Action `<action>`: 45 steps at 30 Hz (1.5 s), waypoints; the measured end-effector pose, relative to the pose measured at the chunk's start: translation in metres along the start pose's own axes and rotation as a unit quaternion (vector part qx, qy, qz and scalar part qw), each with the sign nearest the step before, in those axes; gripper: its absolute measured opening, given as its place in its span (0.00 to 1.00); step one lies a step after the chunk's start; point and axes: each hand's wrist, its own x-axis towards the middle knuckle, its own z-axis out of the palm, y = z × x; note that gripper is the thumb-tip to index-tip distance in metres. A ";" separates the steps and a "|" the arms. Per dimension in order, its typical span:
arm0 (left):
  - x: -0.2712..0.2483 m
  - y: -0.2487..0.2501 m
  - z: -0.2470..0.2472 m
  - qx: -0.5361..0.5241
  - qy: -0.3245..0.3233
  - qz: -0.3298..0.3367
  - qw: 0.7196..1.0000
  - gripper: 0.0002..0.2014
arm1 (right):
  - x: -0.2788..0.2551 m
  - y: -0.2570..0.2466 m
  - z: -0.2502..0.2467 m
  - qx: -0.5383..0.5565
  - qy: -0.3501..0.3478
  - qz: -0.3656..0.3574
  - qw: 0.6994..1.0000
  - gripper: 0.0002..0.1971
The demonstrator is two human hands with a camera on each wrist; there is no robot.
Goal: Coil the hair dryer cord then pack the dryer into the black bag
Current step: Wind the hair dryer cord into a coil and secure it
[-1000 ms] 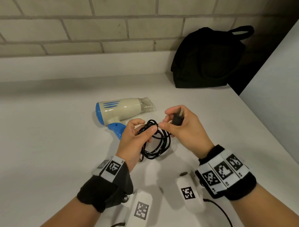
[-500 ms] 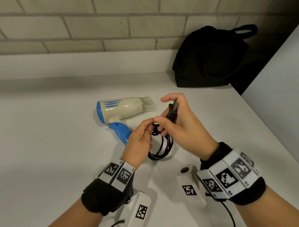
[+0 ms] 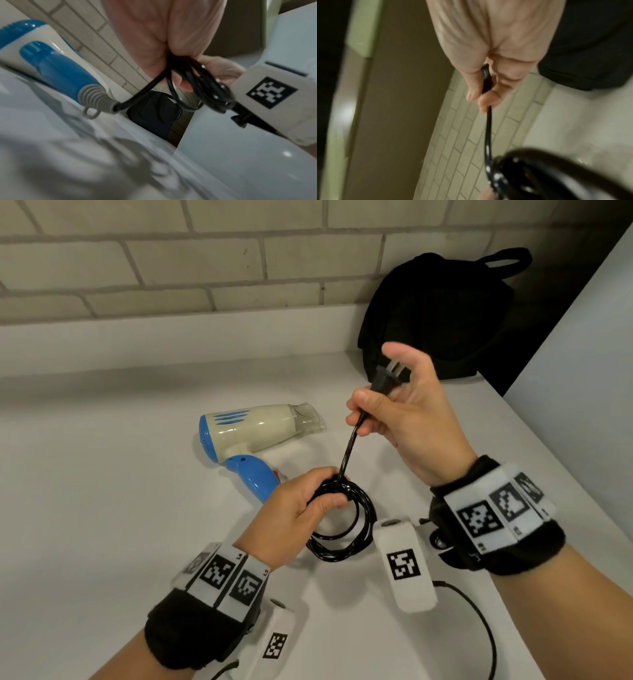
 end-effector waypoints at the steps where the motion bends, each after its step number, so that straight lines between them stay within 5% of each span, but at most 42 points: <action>1: -0.002 0.000 -0.001 0.012 0.001 0.005 1.000 0.13 | 0.003 0.007 -0.001 0.013 0.016 0.036 0.999 0.22; 4: -0.003 0.000 -0.003 0.039 0.032 0.025 0.998 0.08 | 0.002 0.043 -0.002 0.072 0.020 0.210 0.975 0.17; 7: -0.003 0.000 -0.005 0.050 0.086 0.053 0.994 0.09 | -0.010 0.069 0.002 0.082 -0.064 0.336 0.936 0.16; 12: -0.001 -0.004 -0.004 0.086 0.117 0.073 0.987 0.14 | -0.019 0.075 0.014 0.130 -0.049 0.394 0.909 0.09; 15: 0.000 -0.005 -0.002 0.097 0.113 0.071 0.986 0.08 | -0.020 0.079 0.015 0.164 -0.043 0.413 0.895 0.18; 17: 0.000 -0.005 -0.001 0.120 0.113 0.075 0.983 0.10 | -0.025 0.077 0.018 0.190 -0.067 0.423 0.883 0.14; 19: 0.000 -0.005 -0.001 0.133 0.117 0.068 0.982 0.10 | -0.031 0.075 0.021 0.190 -0.105 0.423 0.880 0.02; 22: -0.001 -0.001 -0.001 0.152 0.126 0.062 0.978 0.06 | -0.041 0.080 0.019 0.184 -0.172 0.412 0.876 0.13; 26: -0.001 0.001 -0.002 0.086 0.142 0.003 0.986 0.13 | -0.045 0.089 0.014 0.161 -0.204 0.394 0.882 0.21; 31: 0.002 -0.001 0.001 0.085 0.136 -0.037 0.986 0.11 | -0.052 0.093 0.010 0.056 -0.229 0.369 0.899 0.23; 34: 0.003 -0.002 -0.002 0.038 0.185 -0.061 0.980 0.09 | -0.055 0.080 0.006 -0.005 -0.143 0.339 0.930 0.23; 37: 0.003 -0.001 -0.002 0.013 0.221 -0.071 0.973 0.12 | -0.058 0.058 0.003 -0.010 -0.079 0.231 0.970 0.22; 41: 0.006 0.002 0.005 -0.019 0.245 -0.069 0.967 0.13 | -0.059 0.055 0.013 -0.101 -0.055 0.168 0.979 0.06; 45: 0.007 0.004 0.008 -0.072 0.254 -0.058 0.963 0.15 | -0.055 0.065 0.019 -0.096 -0.008 0.172 0.980 0.14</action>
